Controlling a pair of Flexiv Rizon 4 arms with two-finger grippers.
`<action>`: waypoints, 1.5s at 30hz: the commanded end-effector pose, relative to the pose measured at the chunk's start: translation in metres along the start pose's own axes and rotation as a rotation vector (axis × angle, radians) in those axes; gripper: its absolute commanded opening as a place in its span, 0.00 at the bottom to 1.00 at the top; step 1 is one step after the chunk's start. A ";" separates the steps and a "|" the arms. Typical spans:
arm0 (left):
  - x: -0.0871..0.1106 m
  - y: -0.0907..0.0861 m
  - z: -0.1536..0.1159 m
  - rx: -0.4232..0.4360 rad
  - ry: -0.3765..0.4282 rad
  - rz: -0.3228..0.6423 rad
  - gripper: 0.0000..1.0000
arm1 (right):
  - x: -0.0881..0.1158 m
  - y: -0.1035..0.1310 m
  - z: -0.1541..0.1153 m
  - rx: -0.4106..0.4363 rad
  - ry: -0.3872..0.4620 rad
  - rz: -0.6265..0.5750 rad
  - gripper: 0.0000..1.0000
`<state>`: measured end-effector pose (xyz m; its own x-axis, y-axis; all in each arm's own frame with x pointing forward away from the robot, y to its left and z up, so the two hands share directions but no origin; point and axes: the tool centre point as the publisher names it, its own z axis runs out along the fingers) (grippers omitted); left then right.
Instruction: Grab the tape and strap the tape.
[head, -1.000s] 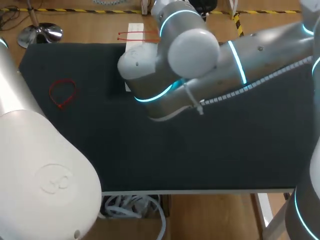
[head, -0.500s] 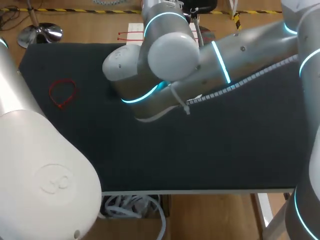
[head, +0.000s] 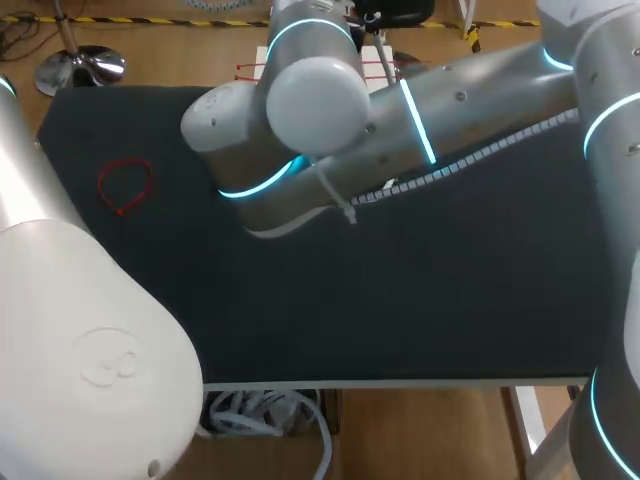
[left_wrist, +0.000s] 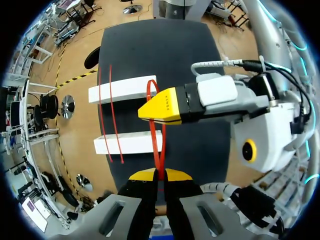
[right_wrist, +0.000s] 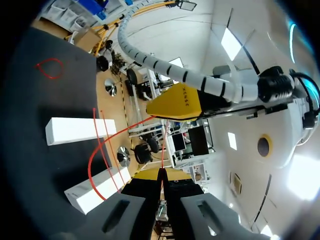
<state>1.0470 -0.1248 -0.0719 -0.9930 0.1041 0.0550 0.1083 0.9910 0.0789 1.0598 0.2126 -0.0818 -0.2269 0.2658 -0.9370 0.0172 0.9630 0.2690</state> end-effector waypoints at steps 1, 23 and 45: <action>0.000 0.000 -0.001 -0.004 0.003 0.000 0.00 | -0.001 0.006 0.000 0.009 0.009 -0.004 0.00; 0.000 0.000 -0.001 -0.004 0.003 0.000 0.00 | 0.000 0.015 0.000 -0.003 0.013 -0.021 0.00; 0.000 0.000 -0.001 -0.004 0.003 0.000 0.00 | 0.002 0.023 -0.001 -0.024 0.016 -0.067 0.00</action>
<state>1.0469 -0.1241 -0.0719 -0.9931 0.1041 0.0549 0.1082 0.9910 0.0785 1.0592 0.2340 -0.0789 -0.2385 0.2027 -0.9497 -0.0222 0.9766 0.2140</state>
